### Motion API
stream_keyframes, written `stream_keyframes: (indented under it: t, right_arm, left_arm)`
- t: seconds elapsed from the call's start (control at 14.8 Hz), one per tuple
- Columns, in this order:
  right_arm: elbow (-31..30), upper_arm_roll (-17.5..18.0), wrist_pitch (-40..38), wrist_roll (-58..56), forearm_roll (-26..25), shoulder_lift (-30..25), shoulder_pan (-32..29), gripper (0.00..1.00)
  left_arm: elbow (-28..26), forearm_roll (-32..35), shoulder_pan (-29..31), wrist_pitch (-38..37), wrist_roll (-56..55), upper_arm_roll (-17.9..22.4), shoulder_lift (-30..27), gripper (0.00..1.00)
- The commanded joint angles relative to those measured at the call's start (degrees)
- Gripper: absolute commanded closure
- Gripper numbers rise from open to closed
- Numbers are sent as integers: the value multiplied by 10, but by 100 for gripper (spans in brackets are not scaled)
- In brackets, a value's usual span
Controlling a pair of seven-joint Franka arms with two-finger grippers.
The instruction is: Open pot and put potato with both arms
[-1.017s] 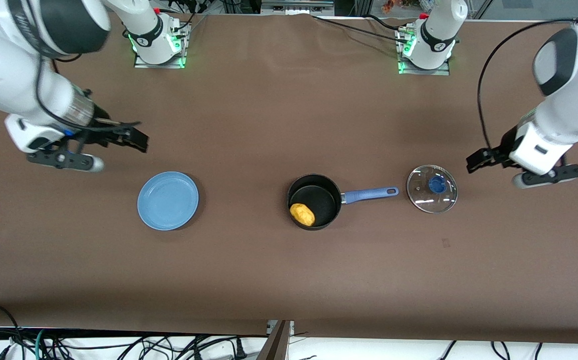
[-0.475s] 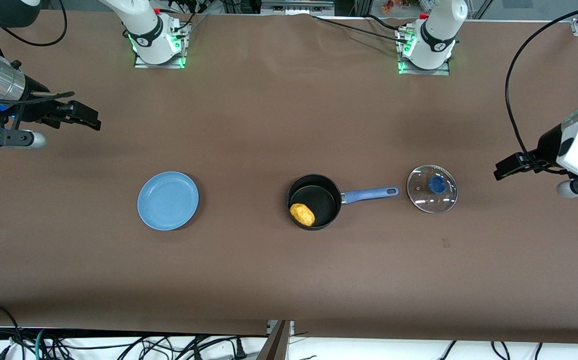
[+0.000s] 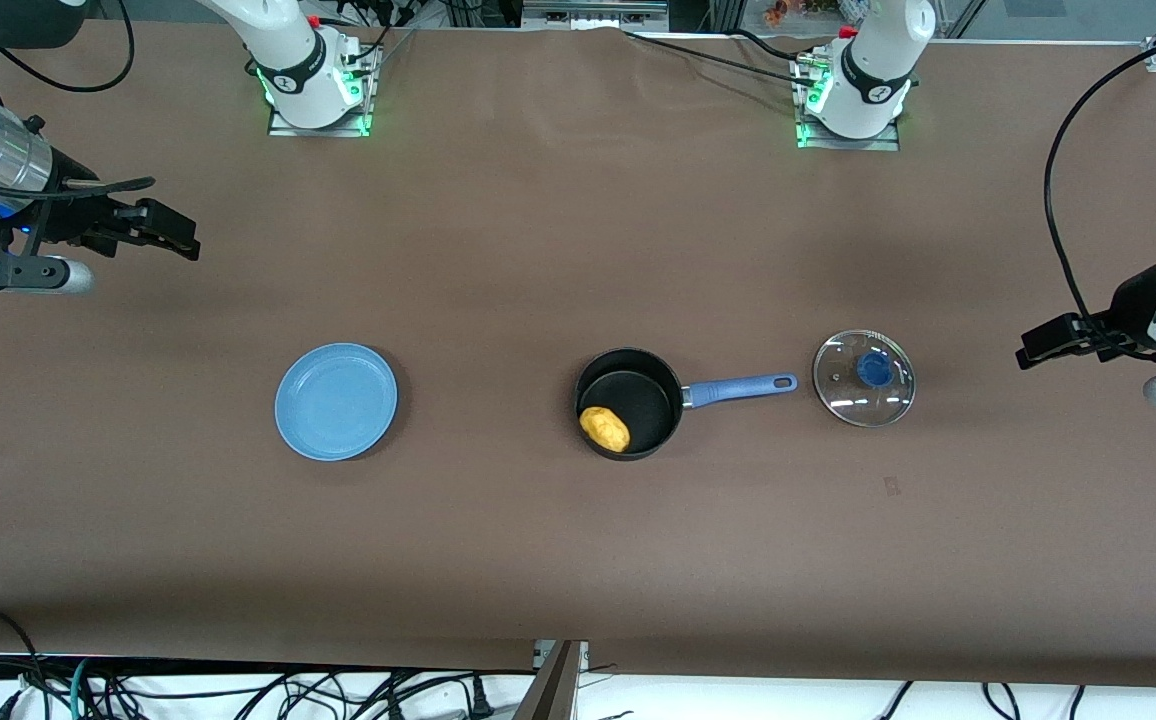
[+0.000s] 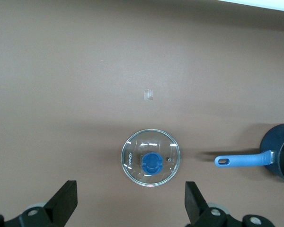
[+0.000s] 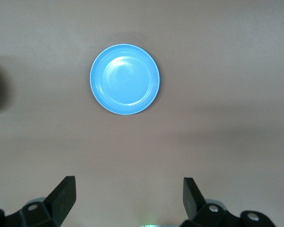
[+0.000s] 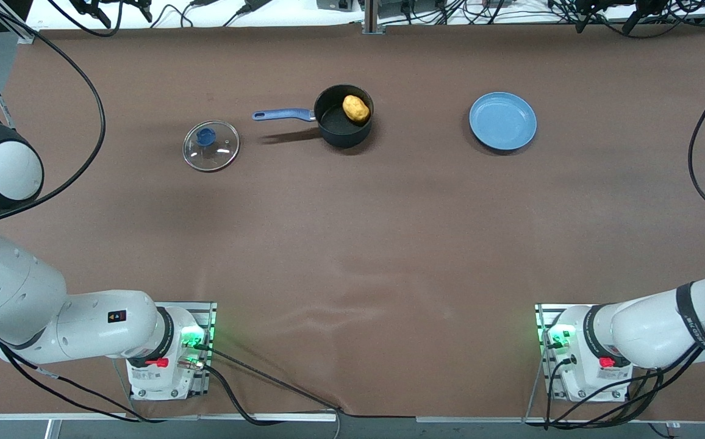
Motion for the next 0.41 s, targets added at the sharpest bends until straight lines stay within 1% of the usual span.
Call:
stream_keyframes:
  t: [0.0,0.34]
  right_arm:
    - [4,4,-1,-7,-10,-4,2,0]
    - [8,3,-4,-8,-11,-4,2,0]
  left_arm:
    - [21,-3,2,-17,24,-3,8,0]
    - [21,-2,2,-17,45,-2,8,0]
